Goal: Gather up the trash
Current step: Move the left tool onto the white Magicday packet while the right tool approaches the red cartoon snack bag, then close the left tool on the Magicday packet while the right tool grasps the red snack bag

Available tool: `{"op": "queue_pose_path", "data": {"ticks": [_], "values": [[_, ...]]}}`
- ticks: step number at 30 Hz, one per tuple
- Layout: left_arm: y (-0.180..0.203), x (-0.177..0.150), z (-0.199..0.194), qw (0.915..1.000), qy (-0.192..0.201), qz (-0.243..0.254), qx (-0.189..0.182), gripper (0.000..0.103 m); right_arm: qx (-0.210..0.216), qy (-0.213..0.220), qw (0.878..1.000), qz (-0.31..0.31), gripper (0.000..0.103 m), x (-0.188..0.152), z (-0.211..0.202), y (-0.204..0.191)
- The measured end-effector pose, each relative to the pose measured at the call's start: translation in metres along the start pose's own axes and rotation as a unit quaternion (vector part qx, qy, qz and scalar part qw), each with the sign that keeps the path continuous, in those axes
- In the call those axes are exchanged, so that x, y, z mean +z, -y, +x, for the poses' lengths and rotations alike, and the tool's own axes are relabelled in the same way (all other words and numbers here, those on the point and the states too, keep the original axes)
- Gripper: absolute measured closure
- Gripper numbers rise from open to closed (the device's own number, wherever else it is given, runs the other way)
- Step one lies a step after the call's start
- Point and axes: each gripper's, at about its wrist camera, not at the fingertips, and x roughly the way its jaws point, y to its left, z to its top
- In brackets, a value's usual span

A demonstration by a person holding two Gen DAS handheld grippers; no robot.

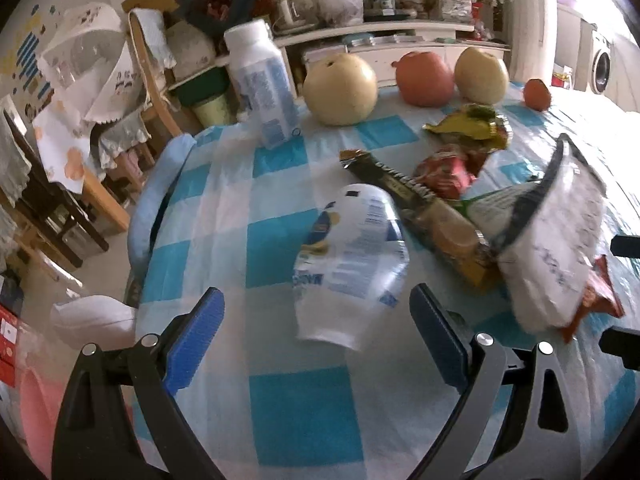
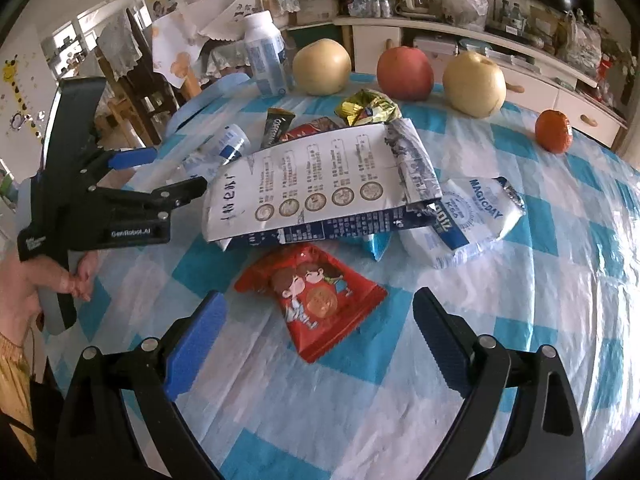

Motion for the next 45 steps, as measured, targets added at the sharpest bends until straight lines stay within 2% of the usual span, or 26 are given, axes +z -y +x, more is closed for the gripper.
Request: {"op": "queue_pose_path", "data": {"ticks": [13,15,21,22,25,27,29,35,39,45], "values": [[0.000,0.008,0.021,0.9990,-0.013,-0.025,-0.035,0.009,-0.005,-0.007,1.000,-0.013,0.010,0.006,0.018,-0.002],[-0.001,0.008,0.023,0.9981,-0.015,-0.037,-0.047,0.012,-0.006,-0.005,1.000,-0.014,0.010,0.007,0.019,-0.002],[0.001,0.011,0.024,0.9959,-0.013,-0.062,-0.064,0.033,-0.016,-0.003,1.000,-0.023,0.010,0.007,0.022,-0.006],[0.002,0.011,0.024,0.9958,-0.012,-0.062,-0.066,0.038,-0.024,-0.003,0.999,-0.027,0.013,0.006,0.022,-0.006],[0.003,0.011,0.023,0.9956,-0.014,-0.070,-0.060,0.038,-0.042,-0.003,0.998,-0.040,0.025,0.005,0.021,-0.008],[0.004,0.010,0.022,0.9956,-0.015,-0.072,-0.058,0.038,-0.040,-0.002,0.998,-0.043,0.029,0.004,0.019,-0.008],[0.005,0.009,0.020,0.9954,-0.020,-0.076,-0.055,0.038,-0.041,0.000,0.998,-0.046,0.038,0.002,0.018,-0.008],[0.006,0.003,0.013,0.9956,-0.029,-0.075,-0.049,0.038,-0.032,0.001,0.998,-0.051,0.050,-0.004,0.013,-0.008],[0.006,-0.003,0.005,0.9955,-0.029,-0.078,-0.045,0.038,-0.023,0.001,0.998,-0.053,0.051,-0.006,0.011,-0.010],[0.004,-0.011,-0.021,0.9955,-0.008,-0.083,-0.044,0.038,-0.021,0.001,0.998,-0.059,0.052,-0.014,0.007,-0.016]]}}
